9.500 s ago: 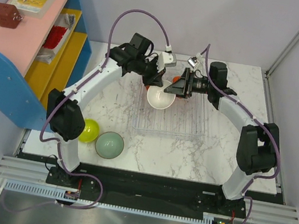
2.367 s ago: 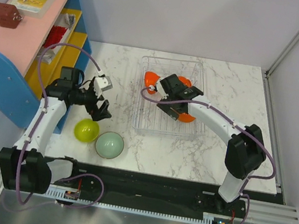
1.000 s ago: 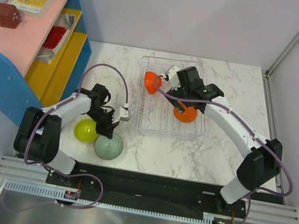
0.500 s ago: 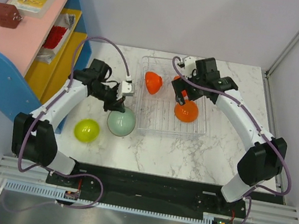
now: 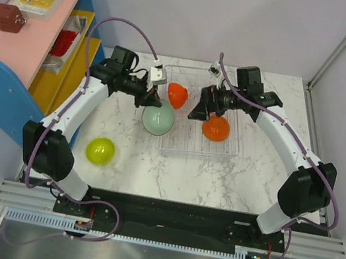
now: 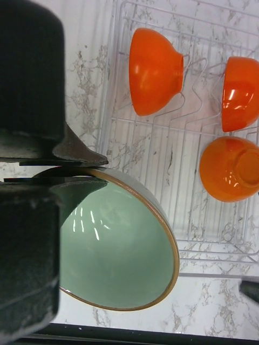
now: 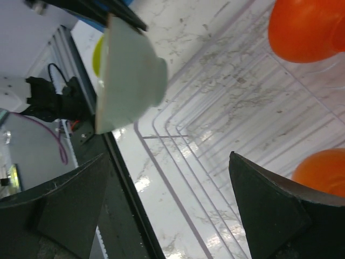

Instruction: Load the bowls into the dish rack

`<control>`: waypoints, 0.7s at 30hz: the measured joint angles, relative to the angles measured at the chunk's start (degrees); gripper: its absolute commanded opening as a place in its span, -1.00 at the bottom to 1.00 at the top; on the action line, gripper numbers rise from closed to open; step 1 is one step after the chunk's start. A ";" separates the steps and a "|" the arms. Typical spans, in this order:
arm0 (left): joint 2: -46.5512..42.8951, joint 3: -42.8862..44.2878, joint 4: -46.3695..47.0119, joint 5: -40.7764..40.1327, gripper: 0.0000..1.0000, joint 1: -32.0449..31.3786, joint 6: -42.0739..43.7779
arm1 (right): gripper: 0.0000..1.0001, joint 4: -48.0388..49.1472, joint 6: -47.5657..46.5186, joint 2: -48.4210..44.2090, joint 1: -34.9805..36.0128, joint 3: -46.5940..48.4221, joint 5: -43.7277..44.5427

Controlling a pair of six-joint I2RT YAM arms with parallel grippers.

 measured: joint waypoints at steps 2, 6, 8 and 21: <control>2.27 0.00 2.14 -1.29 -0.96 -1.18 -1.90 | 0.96 2.58 2.47 -0.76 -0.61 -1.66 -4.33; 6.29 0.04 5.95 -3.54 -0.96 -2.67 -5.22 | 0.96 8.90 8.48 -1.16 -1.42 -5.25 -11.52; 7.74 0.46 7.23 -4.28 -0.96 -3.30 -6.71 | 0.96 12.39 11.82 -1.16 -1.73 -7.50 -13.90; 8.70 4.02 11.04 -4.63 -0.96 -8.44 -10.51 | 0.96 21.55 20.09 2.32 -2.10 -11.30 -18.84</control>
